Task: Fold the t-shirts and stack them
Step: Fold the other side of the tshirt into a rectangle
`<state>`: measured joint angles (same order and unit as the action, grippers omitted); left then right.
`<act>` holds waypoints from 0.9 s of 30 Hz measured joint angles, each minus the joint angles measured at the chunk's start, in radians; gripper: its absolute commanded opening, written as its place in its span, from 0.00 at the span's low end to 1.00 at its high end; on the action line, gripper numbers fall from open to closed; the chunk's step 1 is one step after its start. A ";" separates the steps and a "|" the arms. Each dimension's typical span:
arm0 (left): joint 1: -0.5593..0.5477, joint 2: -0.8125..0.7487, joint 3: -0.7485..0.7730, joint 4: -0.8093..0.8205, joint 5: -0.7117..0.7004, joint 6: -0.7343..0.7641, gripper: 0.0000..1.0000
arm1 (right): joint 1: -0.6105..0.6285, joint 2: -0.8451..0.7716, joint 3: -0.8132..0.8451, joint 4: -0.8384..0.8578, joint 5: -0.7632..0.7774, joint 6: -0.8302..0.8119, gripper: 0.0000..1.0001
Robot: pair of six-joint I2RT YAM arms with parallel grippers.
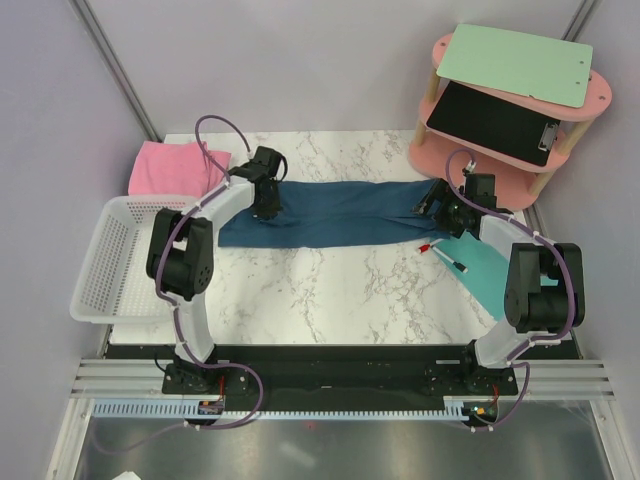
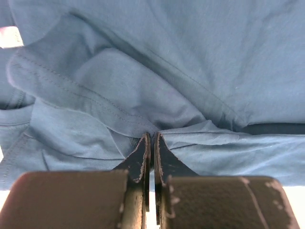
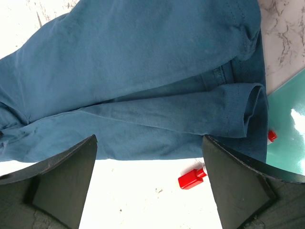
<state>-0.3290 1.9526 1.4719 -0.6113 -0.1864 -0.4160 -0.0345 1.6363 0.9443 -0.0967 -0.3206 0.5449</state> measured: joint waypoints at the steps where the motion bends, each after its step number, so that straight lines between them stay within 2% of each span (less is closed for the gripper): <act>1: -0.001 0.000 0.010 -0.007 -0.005 0.000 0.02 | 0.000 0.000 0.000 0.000 0.000 0.000 0.98; 4: -0.001 0.004 0.058 -0.023 -0.021 0.005 0.02 | 0.000 0.000 0.000 0.000 0.003 0.000 0.98; 9: -0.001 0.074 0.263 -0.059 -0.047 0.024 0.02 | 0.000 0.000 0.000 0.000 0.004 -0.002 0.98; 10: -0.001 0.100 0.317 -0.065 -0.050 0.029 0.05 | 0.000 0.000 0.000 0.000 0.004 -0.002 0.98; 11: 0.000 0.129 0.369 -0.073 -0.053 0.035 0.12 | 0.000 0.000 0.000 0.000 0.004 -0.002 0.98; 12: 0.000 0.161 0.426 -0.087 -0.056 0.041 0.26 | 0.000 0.000 0.000 0.000 0.004 -0.003 0.98; 13: 0.000 0.197 0.483 -0.101 -0.059 0.047 0.62 | 0.000 0.001 0.000 0.000 0.004 -0.003 0.98; 14: 0.001 0.232 0.531 -0.110 -0.060 0.056 0.71 | 0.000 0.002 0.000 0.000 0.004 -0.003 0.98; 16: 0.001 0.309 0.634 -0.143 -0.068 0.066 0.83 | 0.000 0.002 0.000 0.000 0.004 -0.003 0.98; 18: 0.002 0.352 0.671 -0.163 -0.073 0.068 0.85 | 0.000 0.002 0.000 0.001 0.005 -0.005 0.98; 22: 0.004 0.362 0.645 -0.220 -0.076 0.066 0.86 | 0.007 -0.002 0.003 -0.002 0.021 -0.021 0.98; 27: 0.003 0.270 0.476 -0.219 -0.076 0.066 0.83 | 0.064 -0.005 0.069 -0.066 0.103 -0.066 0.98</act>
<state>-0.3264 2.2227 1.9484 -0.8299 -0.2626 -0.3504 0.0292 1.6314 1.0130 -0.1631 -0.2173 0.4786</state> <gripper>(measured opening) 0.848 0.982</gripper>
